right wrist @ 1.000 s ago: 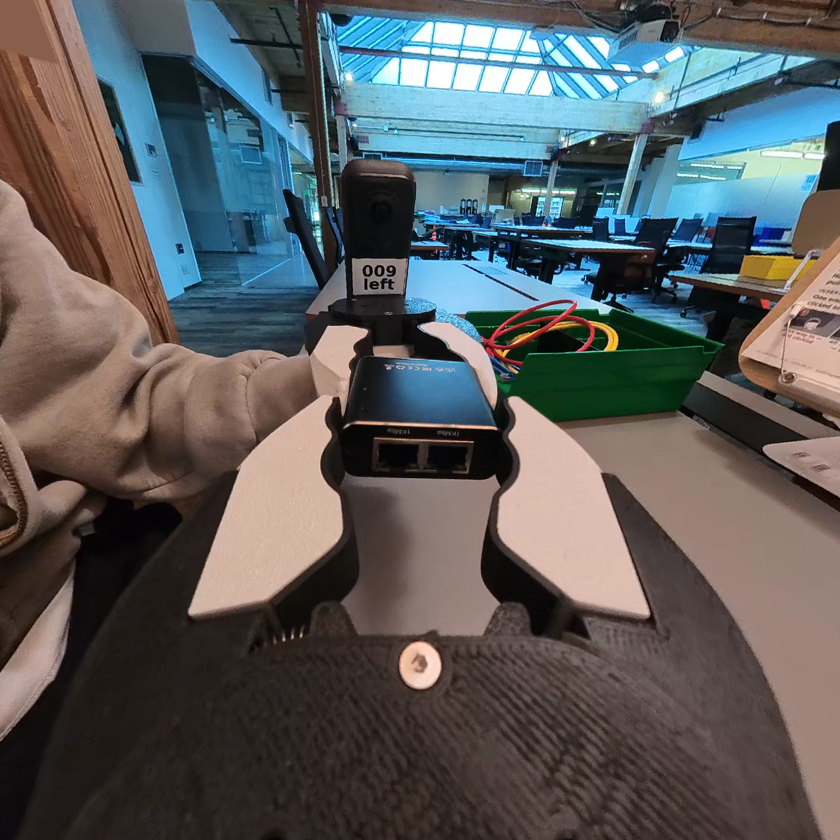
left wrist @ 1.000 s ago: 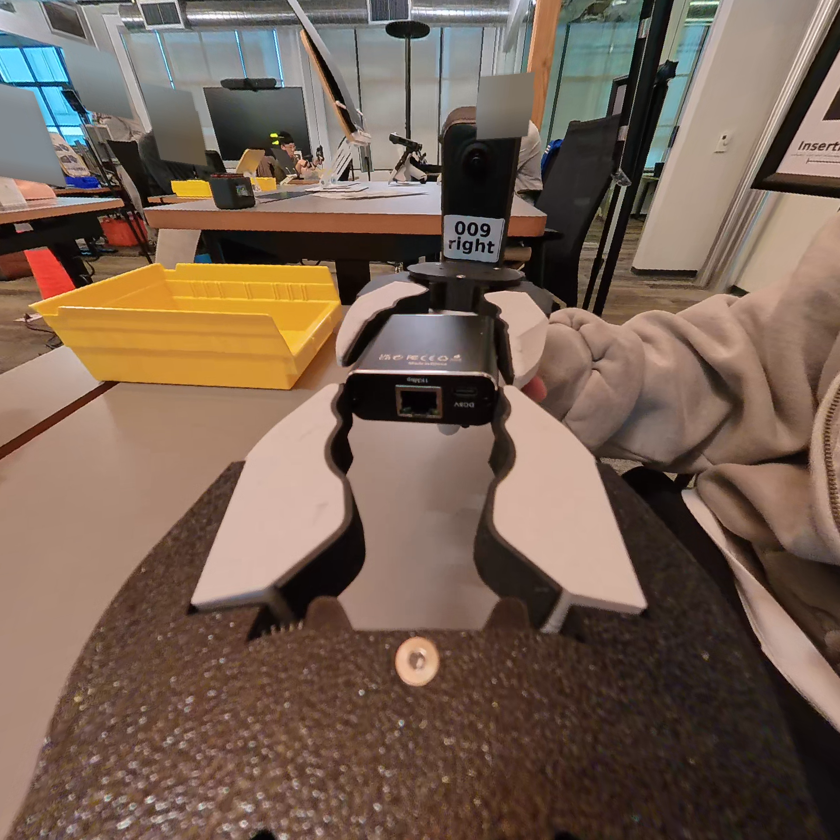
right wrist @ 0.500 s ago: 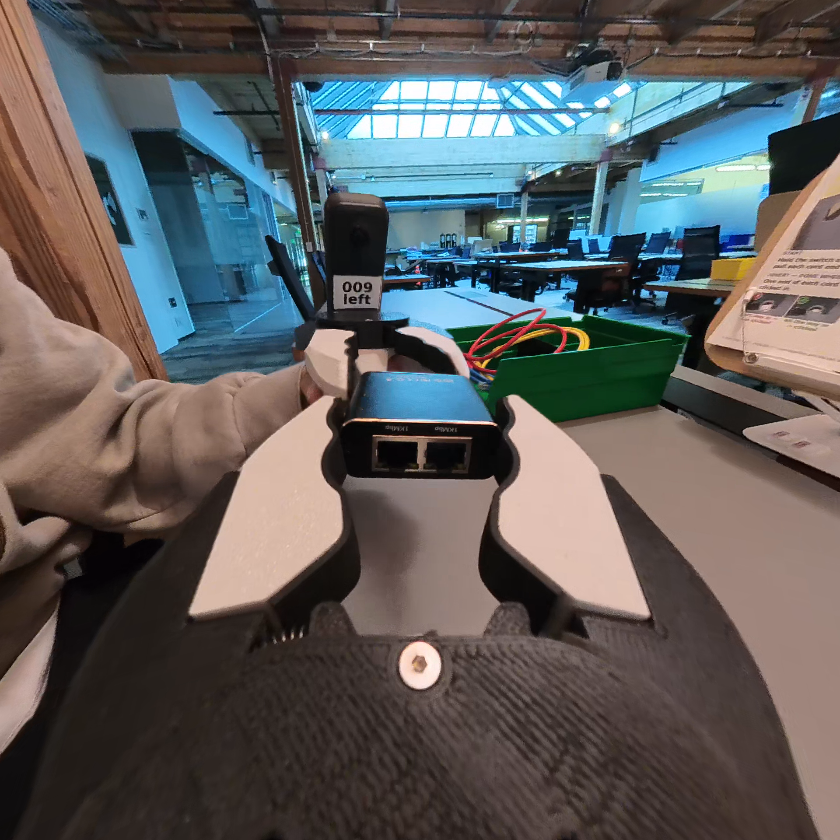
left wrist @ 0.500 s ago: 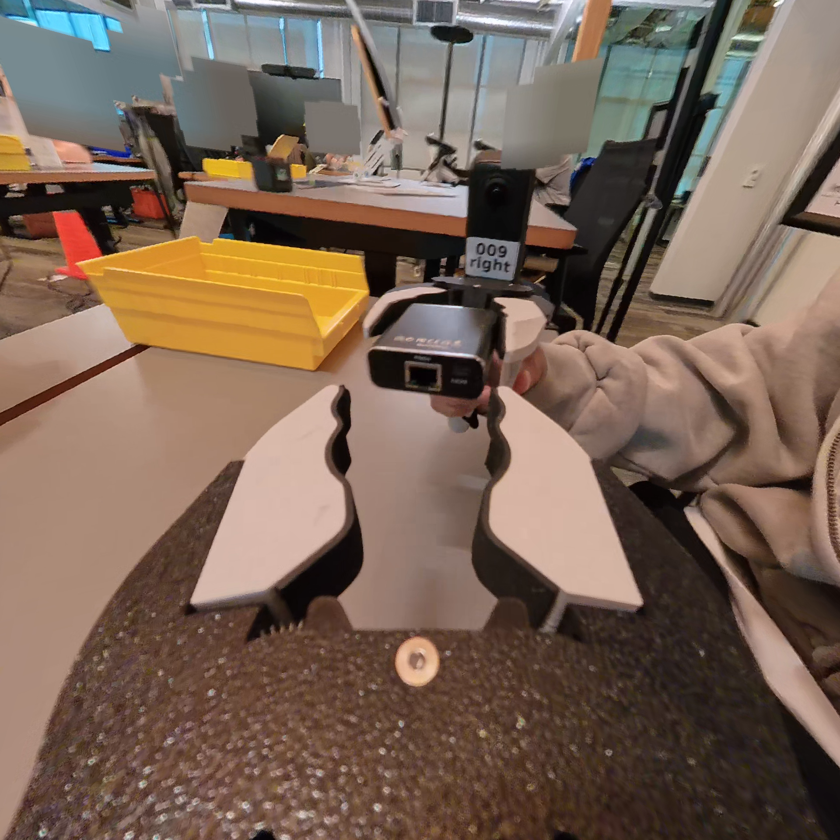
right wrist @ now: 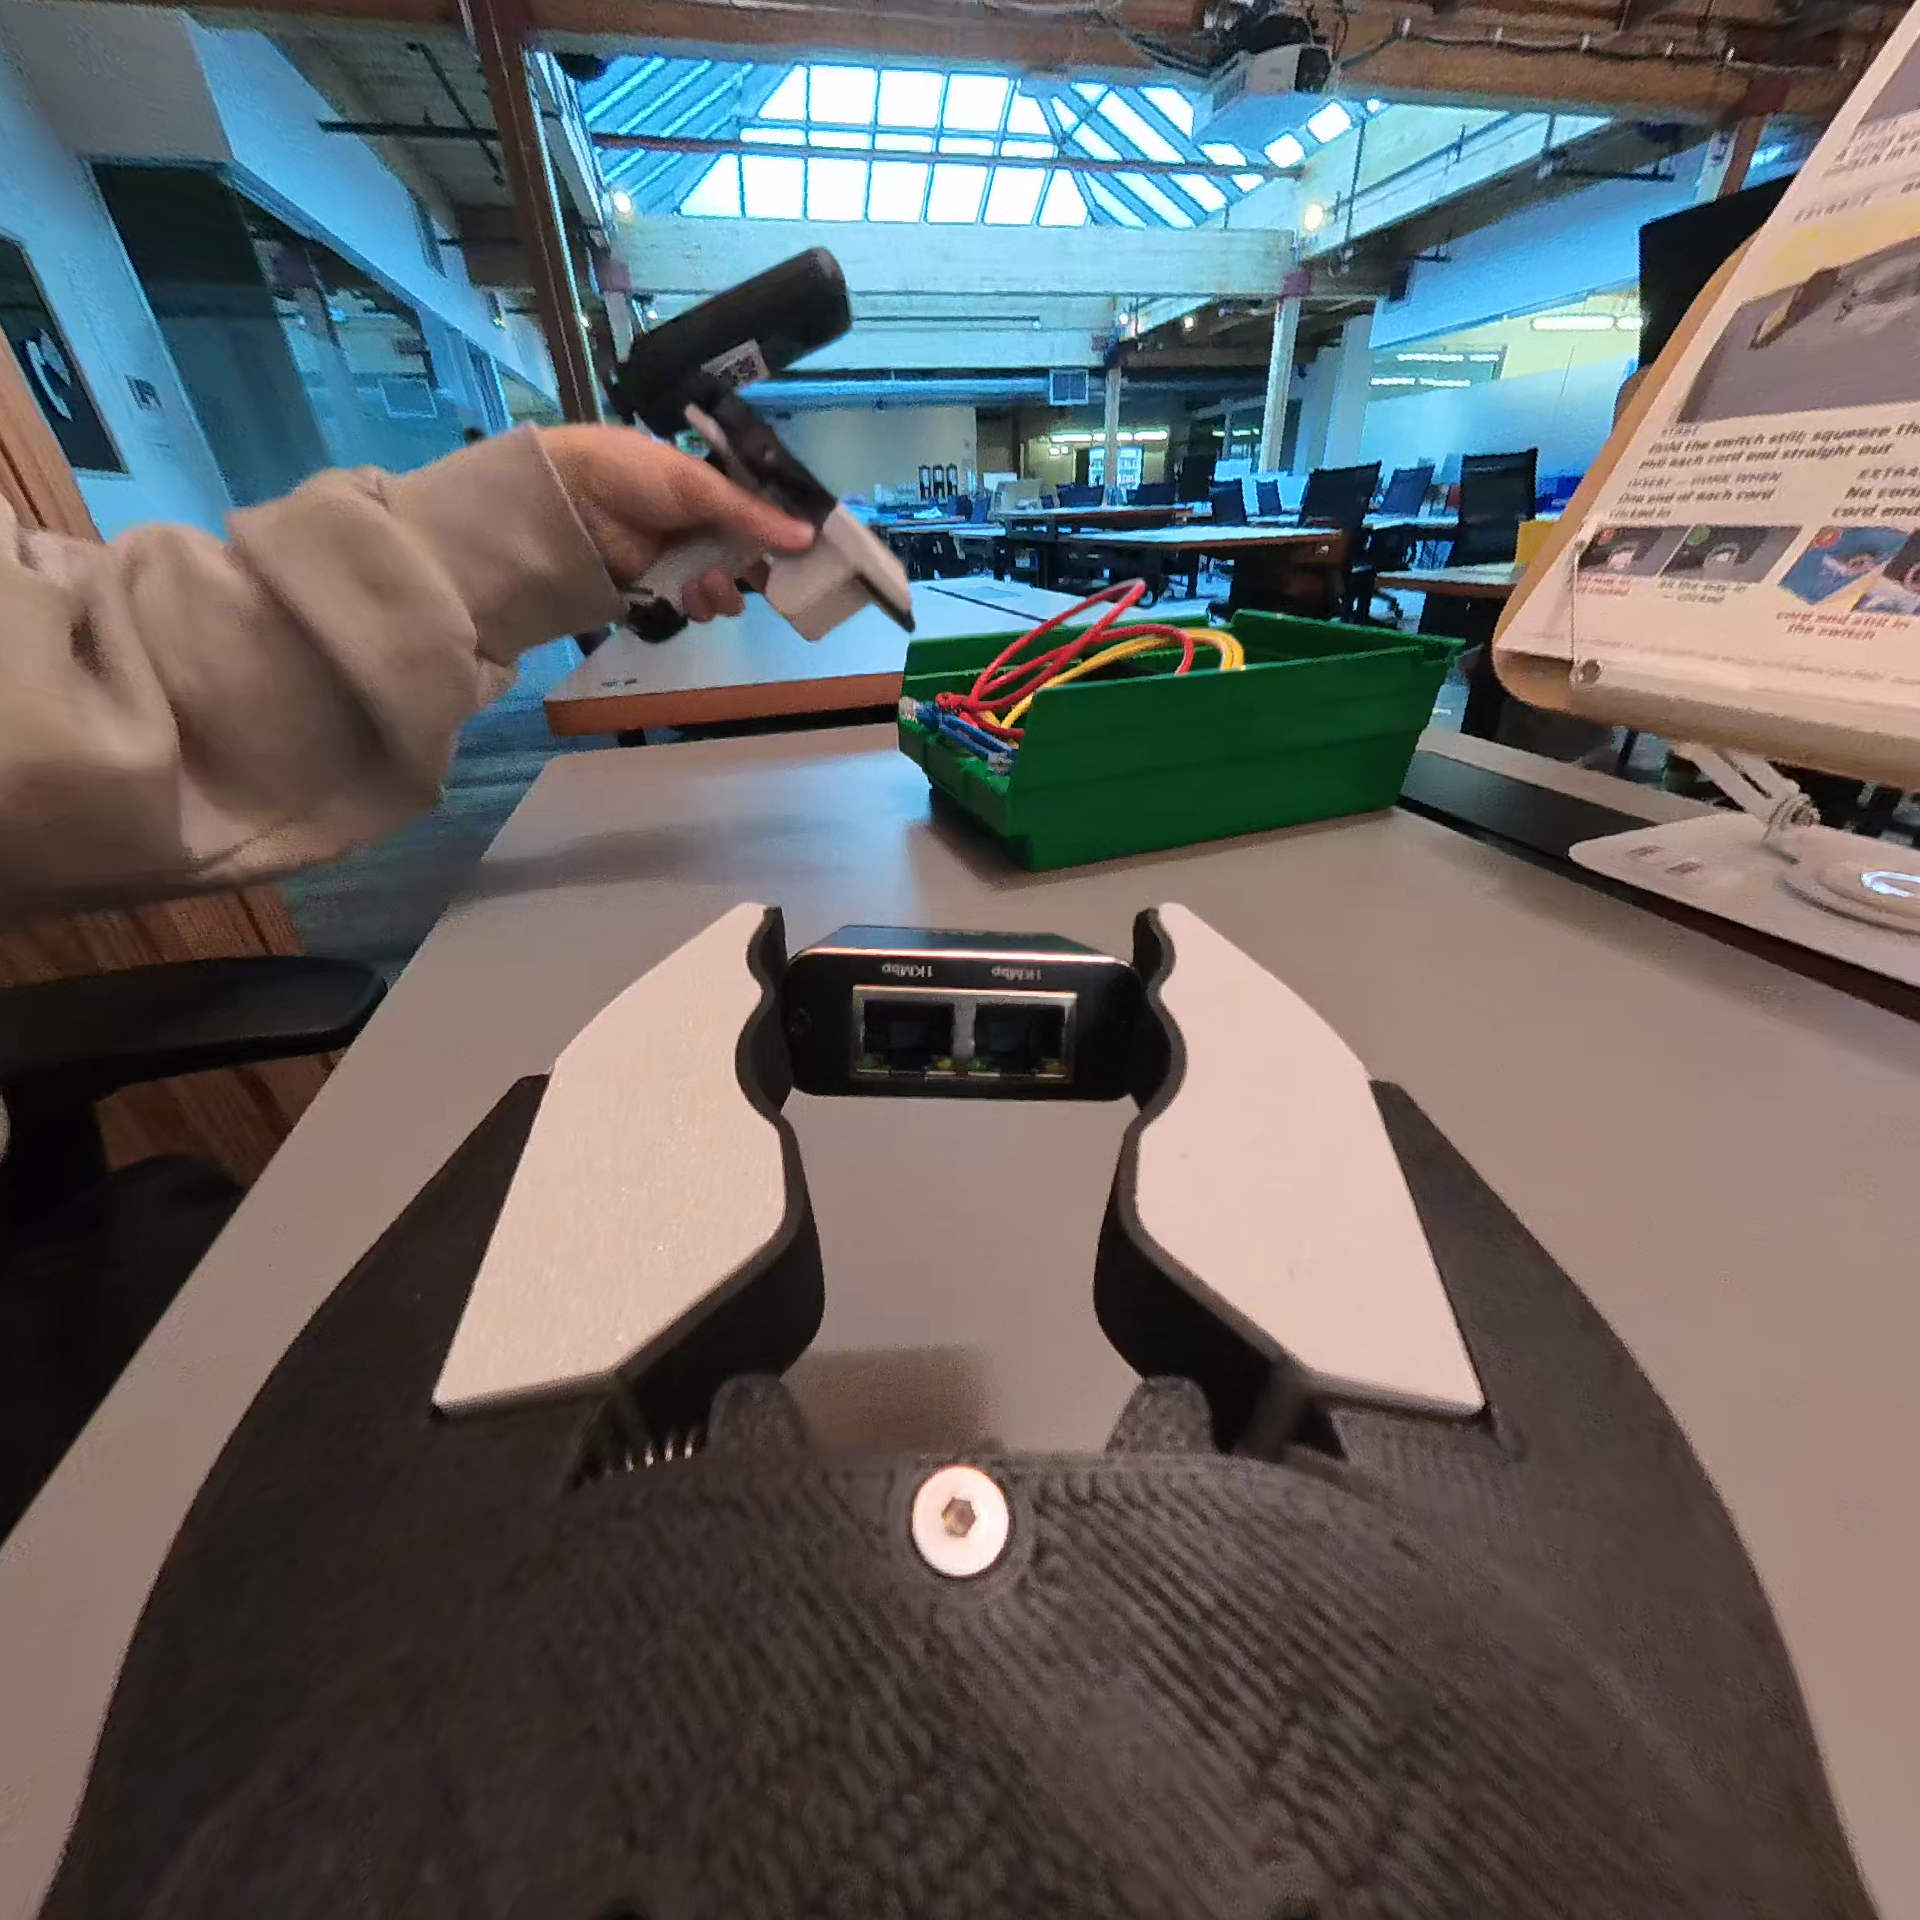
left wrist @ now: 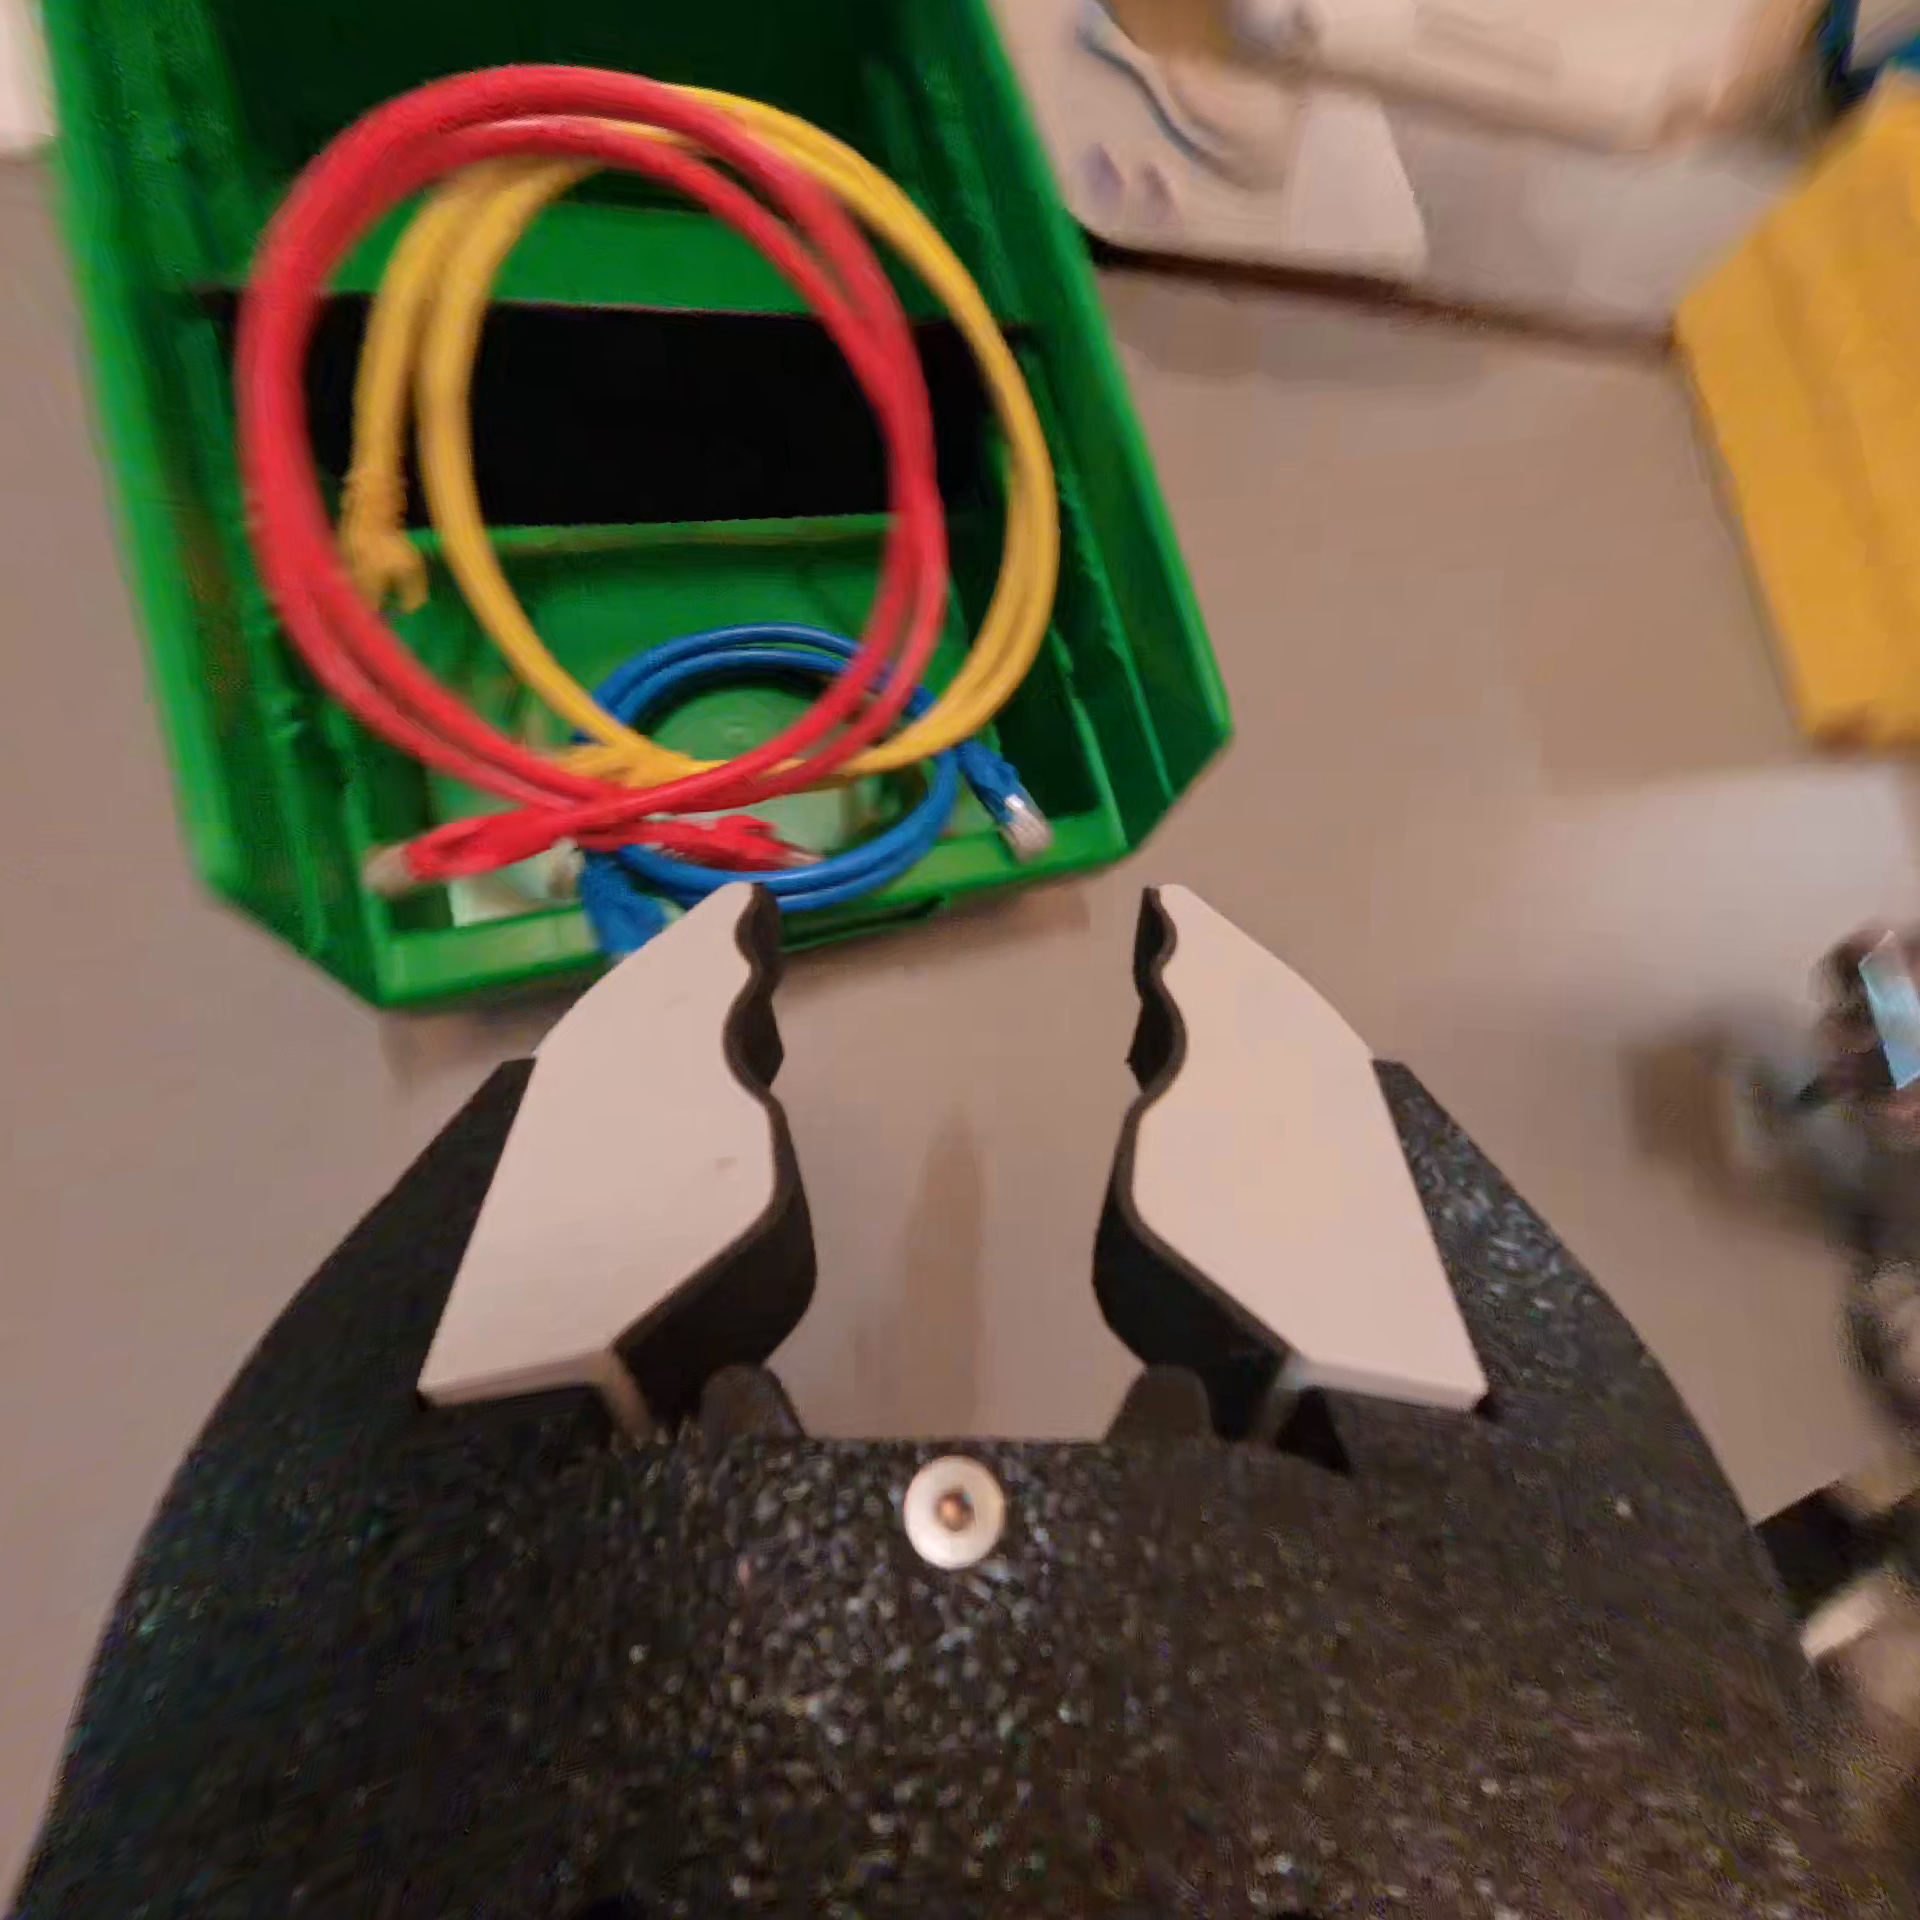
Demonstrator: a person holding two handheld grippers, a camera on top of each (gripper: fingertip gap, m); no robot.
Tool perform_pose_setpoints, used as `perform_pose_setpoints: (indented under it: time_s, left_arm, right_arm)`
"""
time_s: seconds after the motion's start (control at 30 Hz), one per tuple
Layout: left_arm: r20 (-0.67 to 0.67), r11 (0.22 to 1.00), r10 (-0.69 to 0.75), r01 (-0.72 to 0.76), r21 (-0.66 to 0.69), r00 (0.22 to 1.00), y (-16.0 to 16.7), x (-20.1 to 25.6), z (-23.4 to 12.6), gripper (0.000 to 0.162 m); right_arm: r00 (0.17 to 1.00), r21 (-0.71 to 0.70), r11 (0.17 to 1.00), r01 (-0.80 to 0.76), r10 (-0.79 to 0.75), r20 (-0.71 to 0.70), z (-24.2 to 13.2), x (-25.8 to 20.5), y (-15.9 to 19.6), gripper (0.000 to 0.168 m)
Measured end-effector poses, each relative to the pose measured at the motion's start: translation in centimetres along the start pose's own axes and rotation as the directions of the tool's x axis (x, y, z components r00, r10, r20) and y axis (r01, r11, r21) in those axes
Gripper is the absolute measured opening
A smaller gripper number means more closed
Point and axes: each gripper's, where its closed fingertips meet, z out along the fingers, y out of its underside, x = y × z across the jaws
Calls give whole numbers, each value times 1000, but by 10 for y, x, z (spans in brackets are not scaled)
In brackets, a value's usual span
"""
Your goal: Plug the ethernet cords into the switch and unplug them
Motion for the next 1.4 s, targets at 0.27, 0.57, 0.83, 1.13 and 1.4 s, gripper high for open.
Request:
perform_pose_setpoints:
  time_s: [0.27, 0.57, 0.83, 1.13, 1.4]
  left_arm:
    - [-88, 793, -608, 602, -92, 789, -20, -51, 11, 67]
    - [158, 555, -812, 827, -87, 561, -21, -72, 38, 60]
    - [343, 514, -800, 857, -32, 492, -13, -74, 51, 59]
    - [487, 510, -759, 859, 33, 432, 9, -98, 60, 36]
    - [437, 724, -636, 688, 52, 636, -32, -105, 39, 13]
  right_arm:
    - [999, -29, 999, 32, -32, 18, 5, -7, 7, 65]
    - [998, 13, 999, 31, -31, 46, 0, -12, 2, 64]
    - [999, 84, 996, -1, -2, 35, -6, -8, -6, 64]
    - [999, 106, 994, -18, 15, 36, -9, -6, -9, 64]
    - [997, 128, 991, -40, 31, 73, -13, -7, -11, 64]
